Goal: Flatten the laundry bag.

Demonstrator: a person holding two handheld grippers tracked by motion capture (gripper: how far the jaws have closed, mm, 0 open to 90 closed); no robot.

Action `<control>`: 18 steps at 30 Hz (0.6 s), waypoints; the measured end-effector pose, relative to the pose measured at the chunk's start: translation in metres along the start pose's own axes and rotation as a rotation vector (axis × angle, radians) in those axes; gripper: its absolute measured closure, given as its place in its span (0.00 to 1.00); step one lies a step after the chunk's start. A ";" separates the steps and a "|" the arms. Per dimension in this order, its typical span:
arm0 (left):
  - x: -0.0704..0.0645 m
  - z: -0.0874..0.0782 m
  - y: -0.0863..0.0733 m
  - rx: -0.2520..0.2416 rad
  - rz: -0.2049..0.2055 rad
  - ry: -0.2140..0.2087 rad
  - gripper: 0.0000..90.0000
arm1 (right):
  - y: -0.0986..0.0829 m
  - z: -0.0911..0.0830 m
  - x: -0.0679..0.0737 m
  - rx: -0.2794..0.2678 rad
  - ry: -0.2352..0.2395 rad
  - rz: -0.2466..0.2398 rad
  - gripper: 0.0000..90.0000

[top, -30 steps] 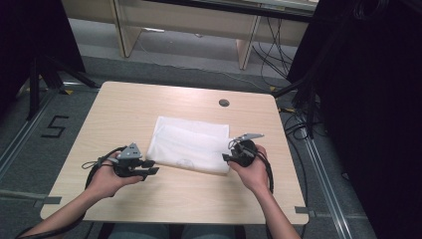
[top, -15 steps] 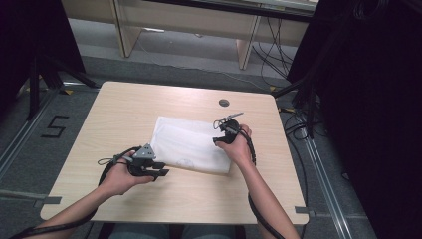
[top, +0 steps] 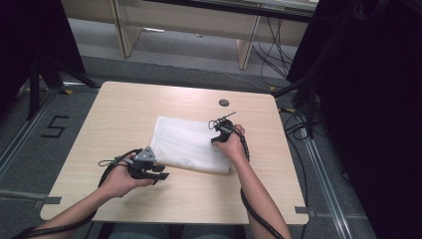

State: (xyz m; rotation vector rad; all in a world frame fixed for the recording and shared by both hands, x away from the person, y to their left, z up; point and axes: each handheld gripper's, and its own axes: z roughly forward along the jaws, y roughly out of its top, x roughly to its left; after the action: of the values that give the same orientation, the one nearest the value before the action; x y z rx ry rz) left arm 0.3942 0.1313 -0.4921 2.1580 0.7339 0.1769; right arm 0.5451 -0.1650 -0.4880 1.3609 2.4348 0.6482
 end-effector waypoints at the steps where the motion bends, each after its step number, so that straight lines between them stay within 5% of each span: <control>1: 0.001 -0.001 0.000 -0.002 0.020 0.001 0.71 | 0.000 0.000 0.000 0.000 0.009 -0.002 0.69; 4: 0.000 0.000 -0.001 -0.008 -0.017 -0.002 0.71 | 0.001 0.000 0.004 0.006 0.012 -0.027 0.78; 7: 0.004 0.000 -0.002 0.015 0.020 0.004 0.70 | 0.004 -0.001 0.011 0.028 -0.001 -0.080 0.87; 10: 0.002 0.002 -0.004 0.000 -0.009 -0.006 0.70 | 0.007 -0.001 0.016 0.054 -0.027 -0.136 0.95; 18: 0.002 0.004 -0.005 0.013 -0.006 -0.015 0.69 | 0.010 -0.006 0.018 0.054 -0.028 -0.154 0.98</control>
State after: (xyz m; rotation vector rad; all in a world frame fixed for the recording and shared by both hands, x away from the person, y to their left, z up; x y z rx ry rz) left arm 0.3949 0.1320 -0.4986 2.1669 0.7352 0.1527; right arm 0.5407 -0.1463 -0.4780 1.1782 2.5201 0.5258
